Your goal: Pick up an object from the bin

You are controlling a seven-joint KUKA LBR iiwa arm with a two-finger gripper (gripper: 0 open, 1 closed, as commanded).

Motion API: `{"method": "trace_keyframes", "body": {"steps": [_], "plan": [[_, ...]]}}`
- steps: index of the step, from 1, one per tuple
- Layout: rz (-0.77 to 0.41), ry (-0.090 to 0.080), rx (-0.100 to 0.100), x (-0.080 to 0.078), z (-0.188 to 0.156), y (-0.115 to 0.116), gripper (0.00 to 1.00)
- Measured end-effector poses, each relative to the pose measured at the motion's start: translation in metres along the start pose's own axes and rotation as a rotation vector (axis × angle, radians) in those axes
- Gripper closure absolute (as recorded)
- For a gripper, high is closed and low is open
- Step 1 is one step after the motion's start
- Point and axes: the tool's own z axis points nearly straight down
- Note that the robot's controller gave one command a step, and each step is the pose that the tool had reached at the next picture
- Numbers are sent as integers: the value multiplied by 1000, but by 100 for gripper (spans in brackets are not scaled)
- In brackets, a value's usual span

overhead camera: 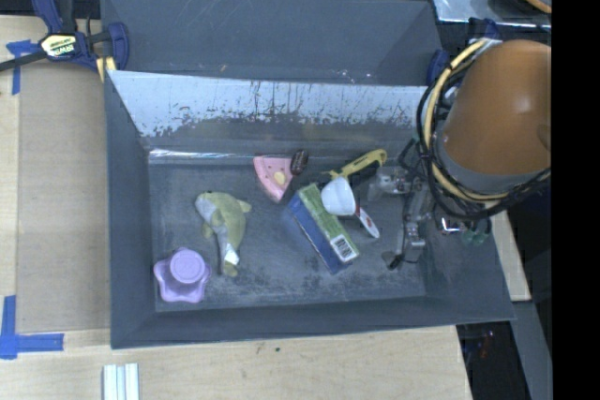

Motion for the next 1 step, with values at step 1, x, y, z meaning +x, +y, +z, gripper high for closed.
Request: {"method": "trace_keyframes", "body": {"steps": [1], "plan": [[-2,-9,1,-2,-4,0,0]]}}
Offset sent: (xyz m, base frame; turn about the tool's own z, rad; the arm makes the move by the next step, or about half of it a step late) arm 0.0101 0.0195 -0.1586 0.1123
